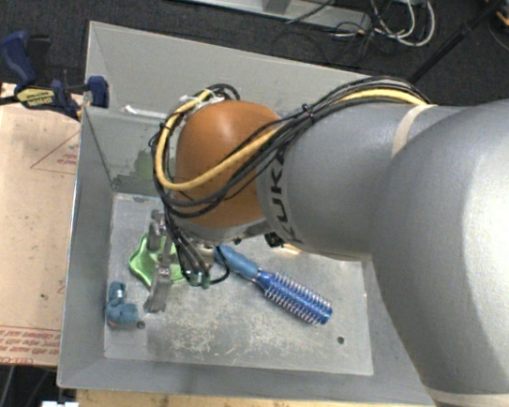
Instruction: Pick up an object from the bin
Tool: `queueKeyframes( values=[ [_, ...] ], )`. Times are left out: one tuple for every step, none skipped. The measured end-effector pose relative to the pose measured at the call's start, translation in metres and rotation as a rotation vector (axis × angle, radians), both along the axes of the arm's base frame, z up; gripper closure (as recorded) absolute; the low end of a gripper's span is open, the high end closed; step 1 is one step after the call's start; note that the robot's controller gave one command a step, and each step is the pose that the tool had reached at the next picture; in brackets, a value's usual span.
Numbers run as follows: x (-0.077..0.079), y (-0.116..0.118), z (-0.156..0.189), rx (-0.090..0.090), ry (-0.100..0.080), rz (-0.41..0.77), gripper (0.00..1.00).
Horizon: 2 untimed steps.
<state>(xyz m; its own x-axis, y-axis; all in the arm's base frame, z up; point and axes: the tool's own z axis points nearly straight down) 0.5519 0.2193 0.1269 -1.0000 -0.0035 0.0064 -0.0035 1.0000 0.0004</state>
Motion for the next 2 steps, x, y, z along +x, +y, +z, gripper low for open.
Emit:
queueKeyframes(
  values=[
    [-0.044,0.024,-0.054,0.000,0.000,0.038,0.00],
    [-0.065,0.030,-0.056,0.003,-0.013,0.041,0.00]
  ],
)
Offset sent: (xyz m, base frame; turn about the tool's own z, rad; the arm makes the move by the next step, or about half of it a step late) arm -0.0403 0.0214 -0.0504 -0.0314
